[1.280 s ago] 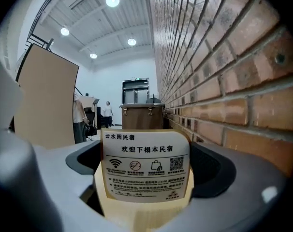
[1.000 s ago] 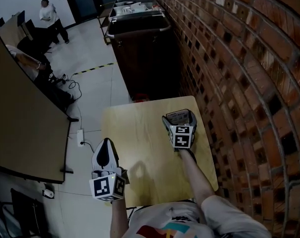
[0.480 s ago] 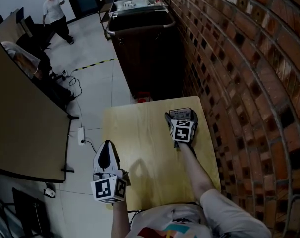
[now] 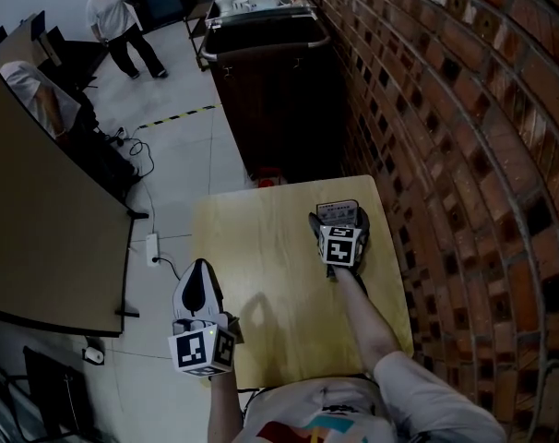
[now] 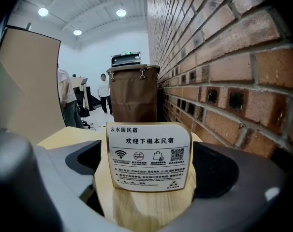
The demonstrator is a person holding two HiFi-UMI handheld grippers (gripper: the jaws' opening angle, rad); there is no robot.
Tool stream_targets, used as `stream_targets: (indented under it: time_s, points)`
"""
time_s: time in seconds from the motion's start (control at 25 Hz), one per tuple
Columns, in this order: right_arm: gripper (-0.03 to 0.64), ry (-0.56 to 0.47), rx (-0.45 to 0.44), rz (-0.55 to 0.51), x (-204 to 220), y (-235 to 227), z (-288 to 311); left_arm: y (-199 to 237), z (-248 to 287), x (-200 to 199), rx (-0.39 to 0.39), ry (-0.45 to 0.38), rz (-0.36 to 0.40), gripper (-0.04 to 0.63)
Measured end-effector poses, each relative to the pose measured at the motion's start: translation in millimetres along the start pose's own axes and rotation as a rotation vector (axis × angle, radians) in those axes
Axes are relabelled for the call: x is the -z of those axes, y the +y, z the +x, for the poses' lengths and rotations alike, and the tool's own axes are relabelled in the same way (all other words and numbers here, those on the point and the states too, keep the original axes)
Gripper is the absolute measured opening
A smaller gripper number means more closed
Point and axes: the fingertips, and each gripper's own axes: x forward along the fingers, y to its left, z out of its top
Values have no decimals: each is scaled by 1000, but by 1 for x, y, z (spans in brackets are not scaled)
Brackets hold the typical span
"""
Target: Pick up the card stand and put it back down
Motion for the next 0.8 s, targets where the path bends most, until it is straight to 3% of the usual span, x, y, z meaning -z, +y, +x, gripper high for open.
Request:
stream_targets:
  time_s: [0.16, 0.32, 0.44, 0.52, 0.64, 0.72, 0.8]
  points:
    - [557, -44, 1, 18, -14, -4, -9, -5, -4, -2, 5, -6, 0, 5]
    - [557, -173, -5, 87, -56, -11, -42, -9, -10, -5, 11, -11, -1, 5]
    - [557, -287, -54, 108, -99, -10, -87, -12, -15, -9, 16, -24, -2, 5]
    - [512, -354, -108, 110, -123, -6, -126, -15, -18, -11, 21, -32, -4, 5]
    - [391, -481, -200, 121, -155, 3, -196, -23, -23, -14, 36, -40, -3, 5]
    - [271, -562, -256, 106, -168, 9, -243, -30, -27, -15, 54, -48, 3, 5]
    - [6, -635, -333, 90, -174, 19, -284, -38, -29, -15, 70, -52, 4, 5]
